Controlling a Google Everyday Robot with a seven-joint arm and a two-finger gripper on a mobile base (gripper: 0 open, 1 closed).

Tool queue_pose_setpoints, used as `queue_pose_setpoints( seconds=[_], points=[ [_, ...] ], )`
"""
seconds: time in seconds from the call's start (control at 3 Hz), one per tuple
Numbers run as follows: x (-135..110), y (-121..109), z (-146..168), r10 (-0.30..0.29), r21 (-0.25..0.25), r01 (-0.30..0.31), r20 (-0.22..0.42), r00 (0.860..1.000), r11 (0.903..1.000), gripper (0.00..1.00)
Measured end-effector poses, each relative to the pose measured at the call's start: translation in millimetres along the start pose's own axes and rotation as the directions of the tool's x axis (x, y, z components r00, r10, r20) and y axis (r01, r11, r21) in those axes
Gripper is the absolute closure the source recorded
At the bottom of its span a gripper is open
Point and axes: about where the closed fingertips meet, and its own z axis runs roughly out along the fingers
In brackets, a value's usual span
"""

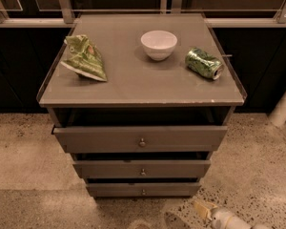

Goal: Close bottom drawer

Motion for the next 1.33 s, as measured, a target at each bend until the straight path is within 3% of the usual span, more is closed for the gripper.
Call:
queue_pose_setpoints(
  seconds=[0.67, 1.0, 1.33],
  points=[
    [0.0, 0.0, 0.0, 0.000, 0.000, 0.000, 0.000, 1.000, 1.0000, 0.13],
    [0.0, 0.0, 0.0, 0.000, 0.000, 0.000, 0.000, 1.000, 1.0000, 0.00],
    [0.0, 0.1, 0.1, 0.000, 0.000, 0.000, 0.000, 1.000, 1.0000, 0.00]
  ],
)
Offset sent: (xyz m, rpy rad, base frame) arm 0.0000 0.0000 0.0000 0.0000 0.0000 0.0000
